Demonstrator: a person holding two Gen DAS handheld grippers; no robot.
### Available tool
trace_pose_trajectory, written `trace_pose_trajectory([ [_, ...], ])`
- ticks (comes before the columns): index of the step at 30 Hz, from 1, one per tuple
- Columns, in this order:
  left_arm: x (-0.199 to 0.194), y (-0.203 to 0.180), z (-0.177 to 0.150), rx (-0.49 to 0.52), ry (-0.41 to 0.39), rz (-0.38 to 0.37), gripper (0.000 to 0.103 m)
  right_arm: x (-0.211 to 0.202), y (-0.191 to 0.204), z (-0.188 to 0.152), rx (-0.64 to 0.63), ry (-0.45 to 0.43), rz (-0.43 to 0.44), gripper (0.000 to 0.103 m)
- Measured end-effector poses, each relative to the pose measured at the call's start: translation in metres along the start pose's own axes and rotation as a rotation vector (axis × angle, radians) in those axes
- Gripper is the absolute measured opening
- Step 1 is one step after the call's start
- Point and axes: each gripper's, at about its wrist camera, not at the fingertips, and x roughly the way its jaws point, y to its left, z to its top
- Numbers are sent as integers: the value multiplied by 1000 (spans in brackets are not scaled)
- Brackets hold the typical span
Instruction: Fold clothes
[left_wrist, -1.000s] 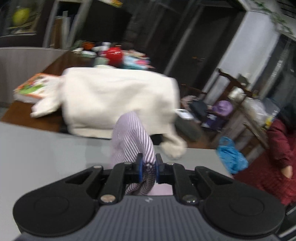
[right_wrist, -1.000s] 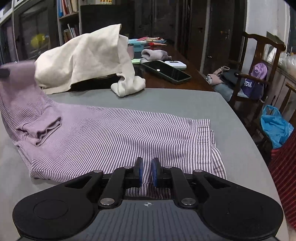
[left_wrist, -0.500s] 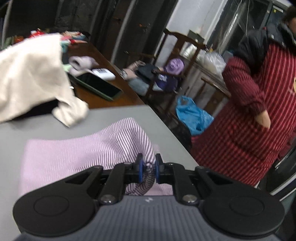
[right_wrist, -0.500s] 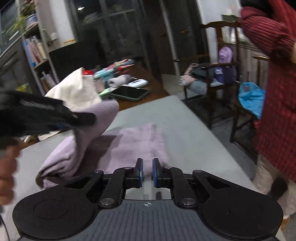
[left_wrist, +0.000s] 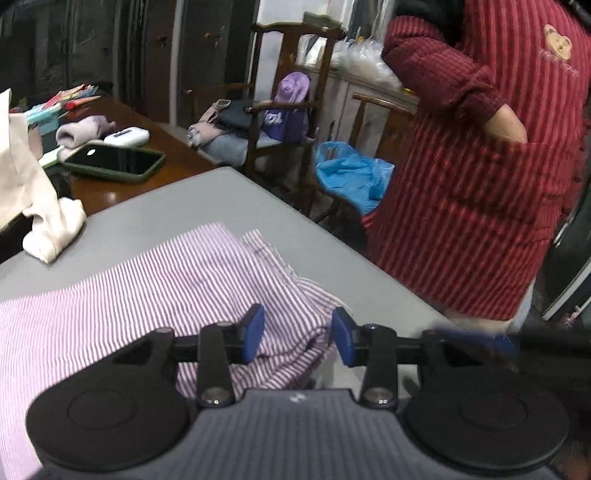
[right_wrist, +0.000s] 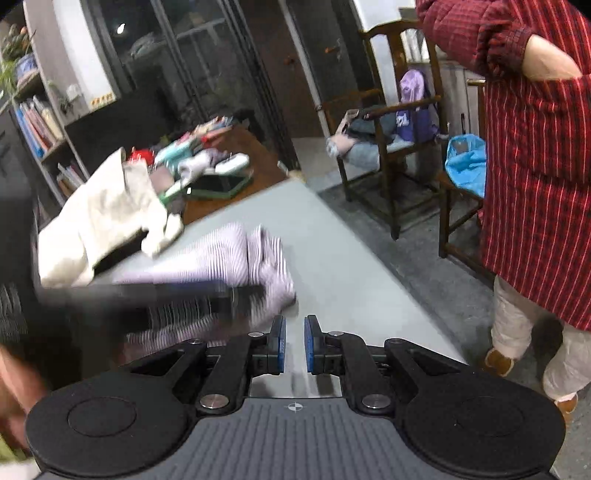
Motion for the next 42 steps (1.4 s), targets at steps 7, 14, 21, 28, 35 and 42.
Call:
trace_pose_trajectory([
  [7, -88, 47, 1, -58, -177, 96, 41, 6, 15, 47, 72, -24, 149, 13],
  [14, -98, 76, -26, -92, -96, 210, 39, 59, 21, 45, 50, 155, 198, 27],
  [21, -66, 84, -36, -109, 48, 221, 38, 76, 24, 38, -56, 223, 165, 27],
  [28, -57, 92, -44, -143, 78, 231, 18, 77, 30, 31, -201, 202, 230, 11],
  [35, -93, 76, -23, -86, -31, 179, 18, 36, 38, 61, -156, 30, 279, 11],
  [42, -39, 68, -49, -45, 94, 225, 22, 80, -15, 18, -10, 155, 169, 13],
])
